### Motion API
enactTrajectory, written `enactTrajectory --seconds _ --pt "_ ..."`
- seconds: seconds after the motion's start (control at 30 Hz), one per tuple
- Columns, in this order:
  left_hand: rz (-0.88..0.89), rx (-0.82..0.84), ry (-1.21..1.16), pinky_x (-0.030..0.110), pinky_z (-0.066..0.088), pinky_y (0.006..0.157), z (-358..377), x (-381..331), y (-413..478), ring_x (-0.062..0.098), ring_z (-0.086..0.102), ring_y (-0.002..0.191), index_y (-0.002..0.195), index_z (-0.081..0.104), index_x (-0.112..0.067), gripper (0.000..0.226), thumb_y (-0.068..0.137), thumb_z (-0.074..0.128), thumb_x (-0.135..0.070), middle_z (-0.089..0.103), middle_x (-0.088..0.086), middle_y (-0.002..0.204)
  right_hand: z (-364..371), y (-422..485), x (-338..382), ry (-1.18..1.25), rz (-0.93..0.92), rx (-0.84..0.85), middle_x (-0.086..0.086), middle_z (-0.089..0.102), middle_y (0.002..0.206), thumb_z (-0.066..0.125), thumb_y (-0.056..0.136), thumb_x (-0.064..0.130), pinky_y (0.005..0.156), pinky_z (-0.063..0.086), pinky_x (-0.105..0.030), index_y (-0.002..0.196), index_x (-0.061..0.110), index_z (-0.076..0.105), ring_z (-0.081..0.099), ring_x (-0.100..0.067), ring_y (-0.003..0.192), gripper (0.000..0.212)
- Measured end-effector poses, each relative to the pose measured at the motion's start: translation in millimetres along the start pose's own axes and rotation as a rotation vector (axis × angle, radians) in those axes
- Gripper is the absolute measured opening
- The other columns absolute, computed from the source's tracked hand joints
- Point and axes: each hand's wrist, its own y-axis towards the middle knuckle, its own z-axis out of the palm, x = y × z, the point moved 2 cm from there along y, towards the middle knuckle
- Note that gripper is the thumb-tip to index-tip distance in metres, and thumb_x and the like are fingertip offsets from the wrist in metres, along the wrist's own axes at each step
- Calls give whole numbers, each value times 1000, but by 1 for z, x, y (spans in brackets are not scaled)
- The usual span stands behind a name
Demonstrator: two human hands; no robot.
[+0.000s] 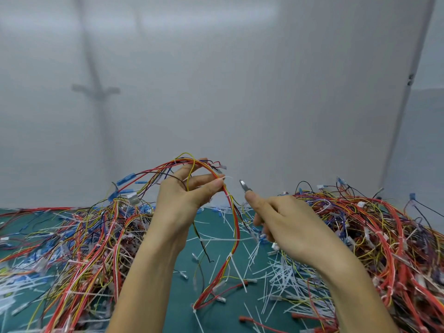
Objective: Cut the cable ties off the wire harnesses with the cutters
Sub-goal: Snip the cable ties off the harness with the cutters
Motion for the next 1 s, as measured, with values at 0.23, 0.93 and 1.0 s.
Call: enactTrajectory --seconds 0.23,0.93,1.0 --pt "-9 -7 -2 11 50 61 11 2 -2 8 73 80 112 61 -22 37 81 73 -5 78 -1 87 -6 -2 -9 -48 67 58 -17 63 70 18 63 92 72 51 -41 90 -3 66 52 -23 59 110" --pt "14 41 58 25 48 74 14 -2 -5 8 72 81 120 61 -21 46 78 75 -11 78 1 91 -2 -7 18 -181 -75 -82 -4 49 58 26 88 74 56 31 -36 67 13 54 50 -29 65 70" --pt "12 42 62 28 47 75 14 -3 -6 9 73 82 120 61 -21 47 77 76 -12 78 1 90 -2 -7 18 -180 -76 -89 -6 52 60 25 88 73 58 32 -37 70 13 57 53 -29 66 71"
